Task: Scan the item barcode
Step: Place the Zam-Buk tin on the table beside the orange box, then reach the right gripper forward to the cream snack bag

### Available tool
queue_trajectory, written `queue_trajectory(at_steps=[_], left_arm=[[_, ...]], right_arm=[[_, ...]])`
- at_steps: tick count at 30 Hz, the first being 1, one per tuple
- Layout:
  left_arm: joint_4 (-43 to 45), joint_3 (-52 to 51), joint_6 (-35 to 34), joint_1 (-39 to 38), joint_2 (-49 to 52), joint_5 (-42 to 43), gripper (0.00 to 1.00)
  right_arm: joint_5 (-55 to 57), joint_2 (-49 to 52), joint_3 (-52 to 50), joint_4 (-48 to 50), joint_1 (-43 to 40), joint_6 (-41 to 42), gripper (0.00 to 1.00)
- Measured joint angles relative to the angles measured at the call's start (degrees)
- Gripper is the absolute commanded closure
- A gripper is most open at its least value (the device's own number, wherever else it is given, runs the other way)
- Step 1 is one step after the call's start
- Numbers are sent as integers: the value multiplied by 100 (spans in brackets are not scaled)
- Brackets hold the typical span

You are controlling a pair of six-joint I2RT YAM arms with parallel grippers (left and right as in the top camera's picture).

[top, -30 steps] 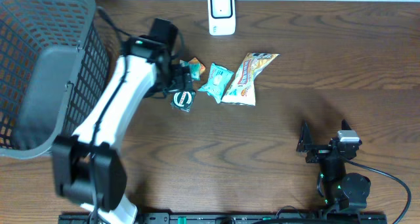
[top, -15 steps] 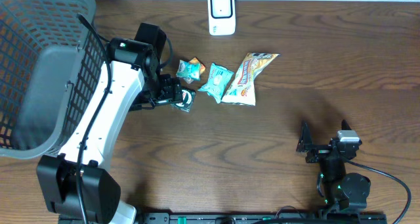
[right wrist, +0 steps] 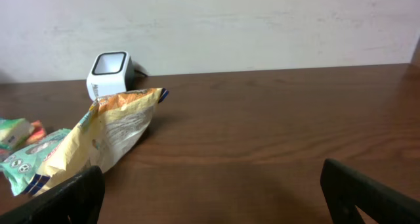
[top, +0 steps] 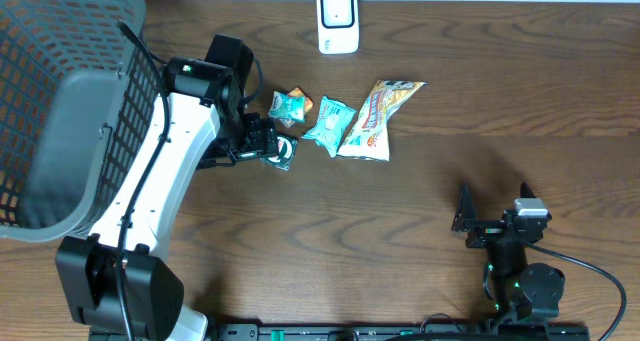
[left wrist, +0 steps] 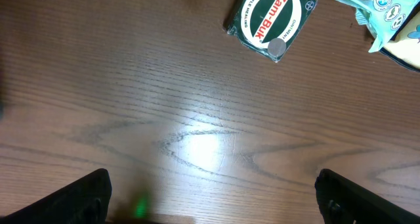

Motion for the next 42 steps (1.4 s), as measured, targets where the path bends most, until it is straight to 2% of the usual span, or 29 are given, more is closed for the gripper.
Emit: queue_trajectory(at_steps=[10,13,20,25,27,30,33,35,38,42], left_arm=[[0,0,0,0,0,0,2],[0,0,0,0,0,0,2],[-2,0,0,0,0,0,2],[0,0,0,0,0,0,2],[-2,0,0,0,0,0,2],[-2,2,-2,0,0,-2,2],[-4,4,0,0,0,0,2],[-4,4,-2,0,0,0,2],[-2,4,0,0,0,0,2],[2,4,-2,0,0,-2,2]], right_arm=[[-4,0,0,24,0,2,1],[-184,0,0,133,0,254,1],[-1794,0,0,289,0,2457,1],[-2107,0,0,595,0,3742,1],[-2149,0,-2,1062,0,4275,1],[-2037,0,-4,2315,0,4795,1],[-1661,0,7,3744,0,5047,1],[-1294,-2,66,4286,0,5119,1],[-844,94,345,4282,0,5034,1],[-688,852,1373,3659,0,4341,1]])
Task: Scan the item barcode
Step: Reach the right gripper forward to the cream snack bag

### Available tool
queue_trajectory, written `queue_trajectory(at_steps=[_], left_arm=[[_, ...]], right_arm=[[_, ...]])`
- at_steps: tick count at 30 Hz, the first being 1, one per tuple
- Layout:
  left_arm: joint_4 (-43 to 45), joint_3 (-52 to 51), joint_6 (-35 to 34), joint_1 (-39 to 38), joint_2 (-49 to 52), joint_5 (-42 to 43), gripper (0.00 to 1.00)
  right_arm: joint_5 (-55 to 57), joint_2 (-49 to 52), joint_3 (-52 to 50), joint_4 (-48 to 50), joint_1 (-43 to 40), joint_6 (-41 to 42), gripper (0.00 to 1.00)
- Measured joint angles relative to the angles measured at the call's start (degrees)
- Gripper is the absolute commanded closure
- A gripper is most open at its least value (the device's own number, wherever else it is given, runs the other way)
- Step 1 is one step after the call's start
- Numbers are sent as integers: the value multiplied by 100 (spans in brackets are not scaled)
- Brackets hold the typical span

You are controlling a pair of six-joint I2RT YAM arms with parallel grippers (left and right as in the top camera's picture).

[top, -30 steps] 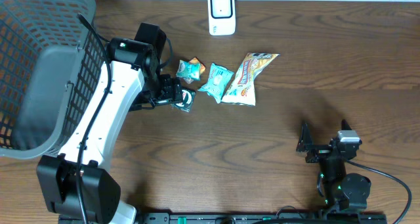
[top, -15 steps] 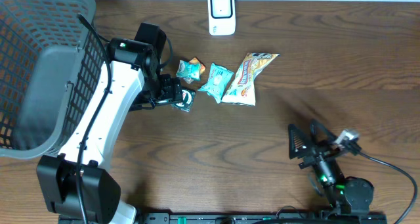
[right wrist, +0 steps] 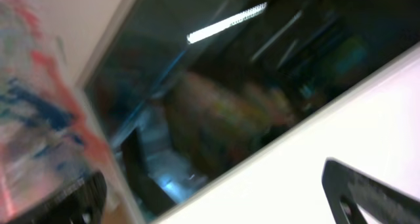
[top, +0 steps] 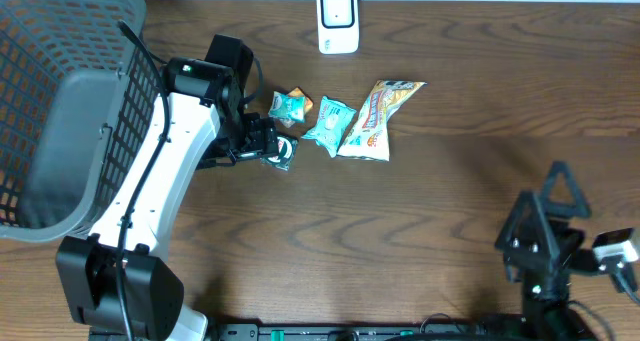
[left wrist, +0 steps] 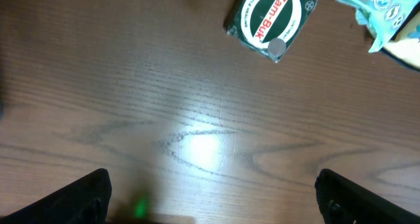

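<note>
The white barcode scanner (top: pixel 338 19) stands at the table's back edge. Below it lie a small teal and orange packet (top: pixel 290 105), a teal packet (top: pixel 330 124) and a yellow snack bag (top: pixel 378 118). A green Zam-Buk tin (left wrist: pixel 270 23) lies left of them. My left gripper (left wrist: pixel 213 201) hovers open just short of the tin, fingers wide apart and nothing between them. My right gripper (top: pixel 545 216) is open at the front right, lifted and turned away from the table. Its wrist view shows only a blurred room beyond its dark fingers (right wrist: pixel 367 194).
A large grey mesh basket (top: pixel 60 111) fills the left side of the table. The left arm (top: pixel 170 161) stretches from the front left toward the items. The teal packet's edge (left wrist: pixel 377 14) shows at the left wrist view's top right.
My right arm has moved from a low pose facing the snack bag and scanner to a raised, tilted pose further right; its camera now sees a blurred room. The left arm and items are unchanged.
</note>
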Motion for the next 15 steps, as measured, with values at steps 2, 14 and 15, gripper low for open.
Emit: queue_trajectory(at_steps=[2,14,15], left_arm=[[0,0,0,0,0,0,2],[0,0,2,0,0,2,2],[-13,0,2,0,0,2,2]], right_arm=[[-125,627,710,-367,0,-498,1],[-1635,5842,5696,-4996,442,-3178,1],[-1661,6223,6061,-5418,592,-3359,1]])
